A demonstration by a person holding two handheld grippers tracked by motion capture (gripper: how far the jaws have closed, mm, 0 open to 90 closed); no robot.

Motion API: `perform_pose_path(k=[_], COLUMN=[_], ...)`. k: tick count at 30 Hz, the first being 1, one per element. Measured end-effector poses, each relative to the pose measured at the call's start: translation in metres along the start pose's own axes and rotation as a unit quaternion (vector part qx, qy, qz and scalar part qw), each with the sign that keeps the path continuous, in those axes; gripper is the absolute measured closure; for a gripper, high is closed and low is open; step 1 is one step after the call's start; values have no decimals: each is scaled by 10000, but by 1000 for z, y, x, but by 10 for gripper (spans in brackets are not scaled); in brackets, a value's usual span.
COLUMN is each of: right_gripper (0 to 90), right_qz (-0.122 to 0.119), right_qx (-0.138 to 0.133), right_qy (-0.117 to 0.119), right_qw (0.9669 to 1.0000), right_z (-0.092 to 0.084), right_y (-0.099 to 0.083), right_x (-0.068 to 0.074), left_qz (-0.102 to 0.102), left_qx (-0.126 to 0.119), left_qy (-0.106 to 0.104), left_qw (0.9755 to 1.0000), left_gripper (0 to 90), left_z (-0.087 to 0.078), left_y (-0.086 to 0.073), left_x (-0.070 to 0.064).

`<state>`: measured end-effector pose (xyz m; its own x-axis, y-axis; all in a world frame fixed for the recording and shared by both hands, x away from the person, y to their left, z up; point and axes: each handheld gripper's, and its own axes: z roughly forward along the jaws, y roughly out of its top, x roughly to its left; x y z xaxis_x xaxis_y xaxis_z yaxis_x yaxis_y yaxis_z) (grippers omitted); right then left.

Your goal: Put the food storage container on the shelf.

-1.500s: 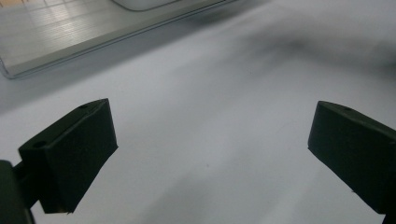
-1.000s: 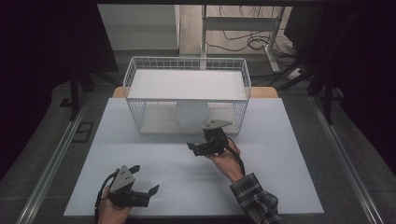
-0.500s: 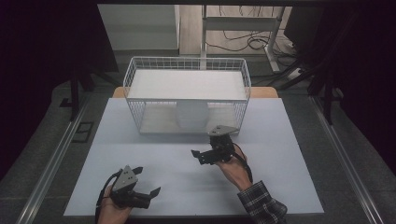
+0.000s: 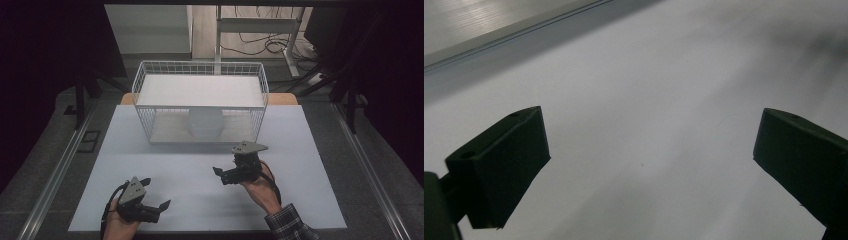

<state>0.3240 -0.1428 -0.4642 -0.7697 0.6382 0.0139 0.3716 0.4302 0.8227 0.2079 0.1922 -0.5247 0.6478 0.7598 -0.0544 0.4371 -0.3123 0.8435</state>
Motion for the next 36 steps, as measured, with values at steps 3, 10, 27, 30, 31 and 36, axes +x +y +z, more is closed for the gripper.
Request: perform_pose_path(k=[3, 10, 27, 30, 31, 36], right_gripper=[0, 0, 0, 0, 0, 0], right_qz=[7, 16, 49, 79, 74, 113], right_qx=[-14, 37, 118, 129, 136, 193], right_qy=[-11, -28, -43, -29, -33, -21], right_qw=[10000, 10000, 9999, 9999, 9999, 9997], right_z=[-5, -14, -31, -34, -34, -38], right_y=[-4, -16, -43, -46, -47, -53], right_x=[1, 3, 8, 9, 9, 10], left_qz=[7, 25, 125, 136, 146, 173], left_qx=[21, 15, 71, 90, 100, 154], left_qy=[23, 45, 98, 100, 106, 143], left_qw=[10000, 10000, 9998, 9998, 9998, 9996], left_gripper=[9, 9, 9, 9, 9, 9], left_z=[0, 0, 2, 2, 3, 2], left_y=[0, 0, -1, -2, -2, -2], left_x=[0, 0, -1, -1, -2, -1])
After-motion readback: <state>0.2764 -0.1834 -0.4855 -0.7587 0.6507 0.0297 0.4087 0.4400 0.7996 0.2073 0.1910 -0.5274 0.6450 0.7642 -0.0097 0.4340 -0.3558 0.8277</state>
